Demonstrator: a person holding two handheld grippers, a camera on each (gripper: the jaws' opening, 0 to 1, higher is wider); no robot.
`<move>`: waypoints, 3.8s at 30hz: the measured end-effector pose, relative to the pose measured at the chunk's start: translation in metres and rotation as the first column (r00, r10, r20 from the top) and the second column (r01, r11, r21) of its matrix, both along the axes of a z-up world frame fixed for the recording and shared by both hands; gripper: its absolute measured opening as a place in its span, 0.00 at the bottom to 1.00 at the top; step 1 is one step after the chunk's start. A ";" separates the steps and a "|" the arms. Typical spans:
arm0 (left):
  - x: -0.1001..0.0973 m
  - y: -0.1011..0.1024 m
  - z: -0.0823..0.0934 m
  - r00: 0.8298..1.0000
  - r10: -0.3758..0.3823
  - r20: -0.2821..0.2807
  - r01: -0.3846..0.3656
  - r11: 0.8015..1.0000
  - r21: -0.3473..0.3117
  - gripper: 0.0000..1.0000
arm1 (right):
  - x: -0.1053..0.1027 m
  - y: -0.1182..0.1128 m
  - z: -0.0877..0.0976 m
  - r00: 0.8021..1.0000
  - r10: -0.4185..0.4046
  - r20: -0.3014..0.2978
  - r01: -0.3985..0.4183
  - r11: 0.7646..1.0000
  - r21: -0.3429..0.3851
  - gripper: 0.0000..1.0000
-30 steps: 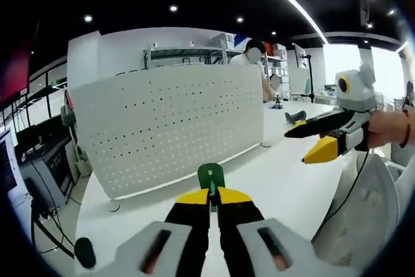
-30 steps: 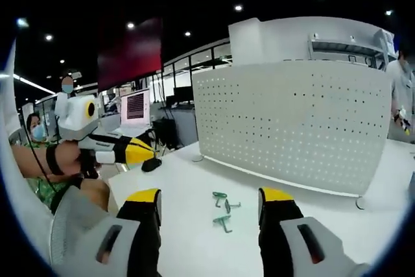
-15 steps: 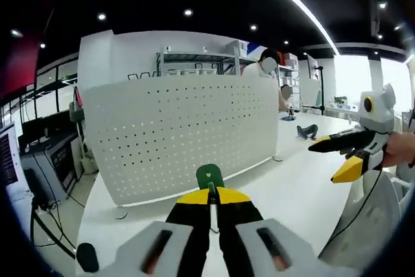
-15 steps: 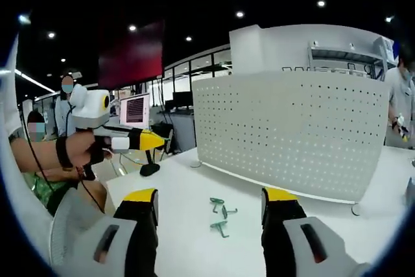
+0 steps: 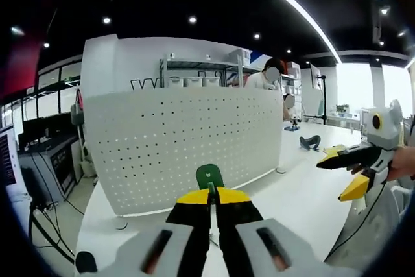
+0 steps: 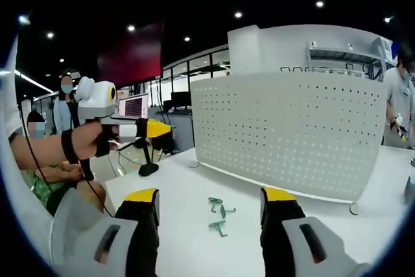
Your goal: Insert the hook assembly into the mounting plate slot until the hook locks in place.
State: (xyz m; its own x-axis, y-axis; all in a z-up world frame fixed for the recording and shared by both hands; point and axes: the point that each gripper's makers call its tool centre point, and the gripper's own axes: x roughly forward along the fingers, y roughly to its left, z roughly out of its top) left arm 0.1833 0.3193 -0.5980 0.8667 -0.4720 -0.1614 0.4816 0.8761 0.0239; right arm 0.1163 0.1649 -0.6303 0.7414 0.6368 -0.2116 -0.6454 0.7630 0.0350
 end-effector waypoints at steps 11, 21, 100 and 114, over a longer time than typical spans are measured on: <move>-0.007 -0.007 -0.001 1.000 -0.022 -0.007 0.022 1.000 -0.021 0.02 | 0.005 0.004 0.001 1.000 0.010 0.001 -0.010 1.000 0.002 0.62; -0.017 -0.016 -0.002 0.999 -0.044 -0.019 0.043 0.998 -0.047 0.02 | 0.010 0.026 0.011 0.997 0.067 0.024 -0.068 0.997 0.033 0.46; -0.041 -0.062 0.008 0.981 -0.188 -0.053 0.168 0.949 -0.266 0.04 | 0.030 0.081 0.027 0.986 0.156 0.064 -0.162 0.981 0.107 0.00; -0.041 -0.062 0.004 0.981 -0.184 -0.064 0.163 0.955 -0.248 0.03 | 0.030 0.081 0.025 0.985 0.164 0.057 -0.169 0.980 0.105 0.00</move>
